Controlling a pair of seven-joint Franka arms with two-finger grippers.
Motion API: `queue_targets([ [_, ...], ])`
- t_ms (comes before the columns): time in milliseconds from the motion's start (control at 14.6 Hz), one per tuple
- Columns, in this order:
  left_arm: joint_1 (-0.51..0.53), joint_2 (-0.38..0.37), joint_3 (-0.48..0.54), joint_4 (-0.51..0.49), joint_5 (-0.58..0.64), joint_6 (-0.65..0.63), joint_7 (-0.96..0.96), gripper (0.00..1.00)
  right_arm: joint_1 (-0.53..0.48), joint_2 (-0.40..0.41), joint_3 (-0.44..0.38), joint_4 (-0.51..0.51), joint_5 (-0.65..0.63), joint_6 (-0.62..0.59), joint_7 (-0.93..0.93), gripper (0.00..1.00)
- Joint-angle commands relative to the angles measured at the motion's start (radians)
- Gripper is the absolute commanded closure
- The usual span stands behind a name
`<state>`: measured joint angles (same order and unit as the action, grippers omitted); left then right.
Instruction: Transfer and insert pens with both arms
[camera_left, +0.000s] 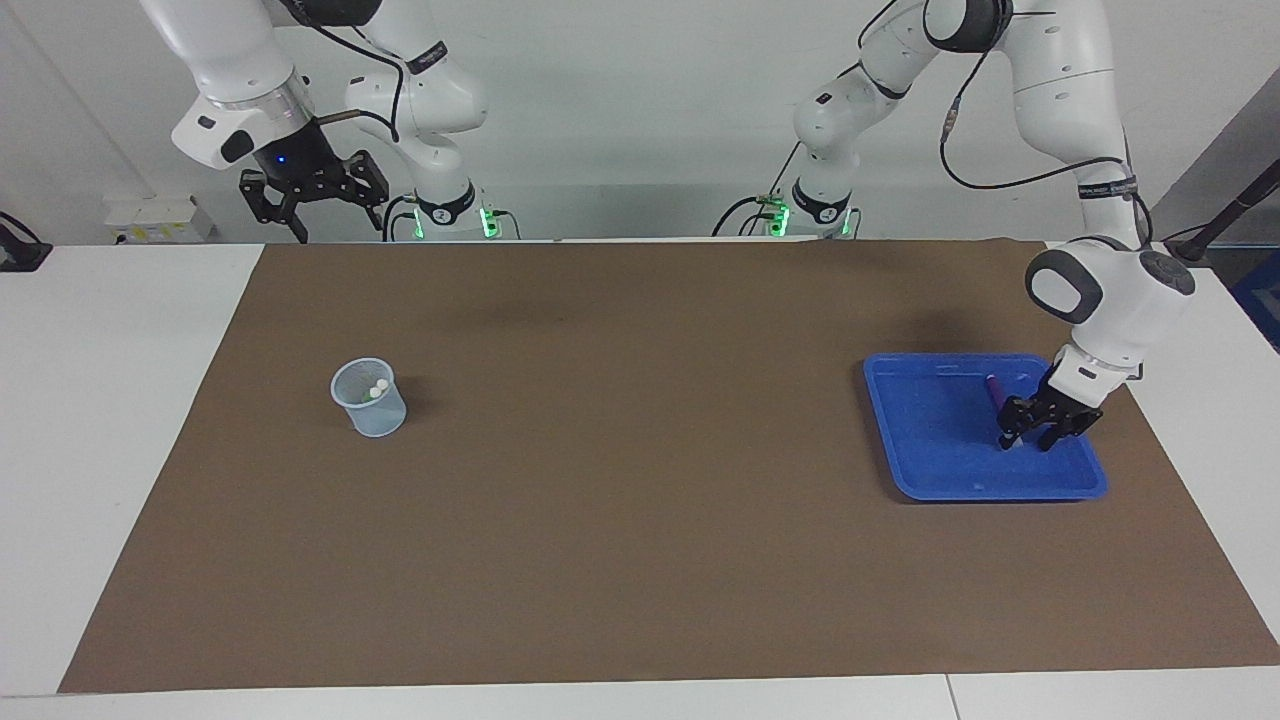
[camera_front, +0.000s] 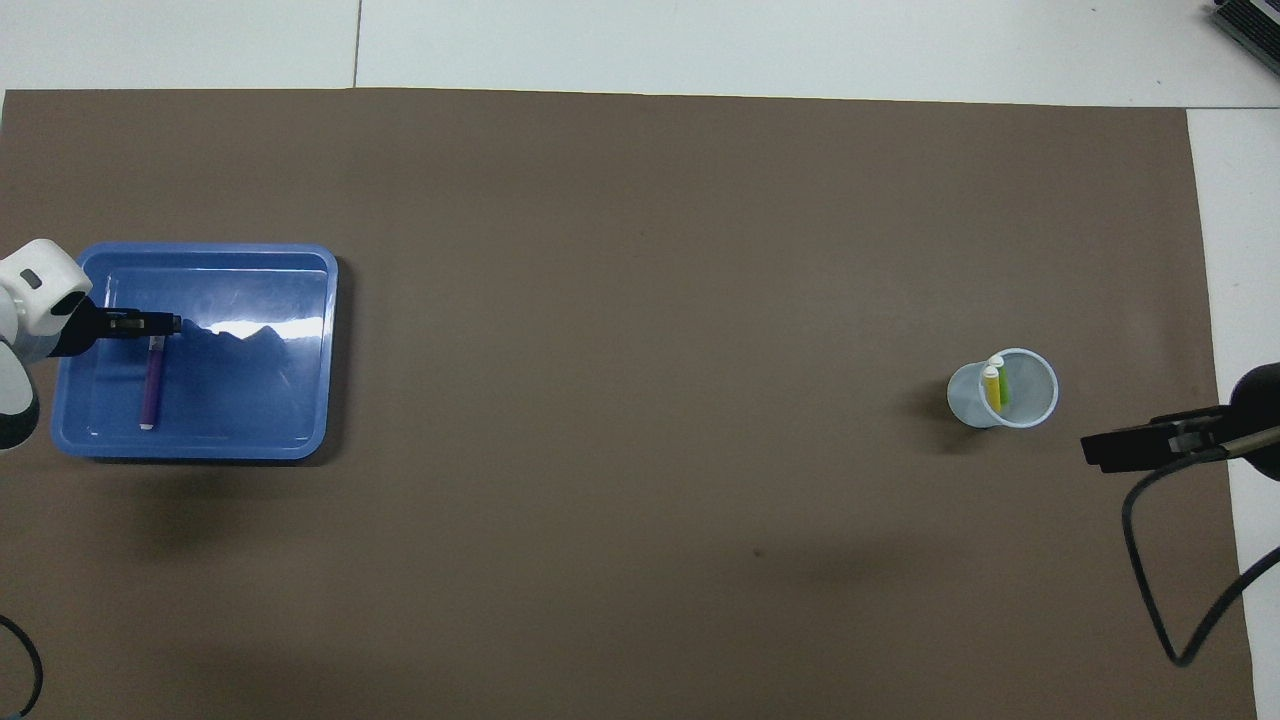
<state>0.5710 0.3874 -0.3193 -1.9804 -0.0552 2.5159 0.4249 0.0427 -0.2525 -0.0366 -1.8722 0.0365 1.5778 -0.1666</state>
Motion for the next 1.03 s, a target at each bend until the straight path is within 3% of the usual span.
queue_targets([
  [0, 0.003, 0.013, -0.003, 0.012, 0.025, 0.009, 0.003, 0.54, -0.007, -0.021, 0.007, -0.021, 0.023, 0.008, 0.013, 0.00],
  [206, 0.001, 0.013, -0.003, 0.011, 0.025, 0.009, 0.003, 0.64, 0.023, -0.019, 0.029, -0.015, 0.029, 0.039, 0.010, 0.00],
  [548, -0.010, 0.014, -0.003, 0.006, 0.023, 0.015, -0.005, 0.66, 0.005, -0.042, 0.020, -0.013, 0.031, -0.030, 0.006, 0.00],
  [754, -0.020, 0.014, -0.003, 0.002, 0.023, 0.017, -0.005, 0.70, -0.027, -0.028, 0.003, 0.008, 0.133, 0.094, 0.010, 0.00],
  [959, -0.022, 0.014, -0.003, -0.001, 0.023, 0.017, -0.005, 0.79, -0.023, -0.031, 0.015, 0.010, 0.137, 0.119, 0.016, 0.00],
])
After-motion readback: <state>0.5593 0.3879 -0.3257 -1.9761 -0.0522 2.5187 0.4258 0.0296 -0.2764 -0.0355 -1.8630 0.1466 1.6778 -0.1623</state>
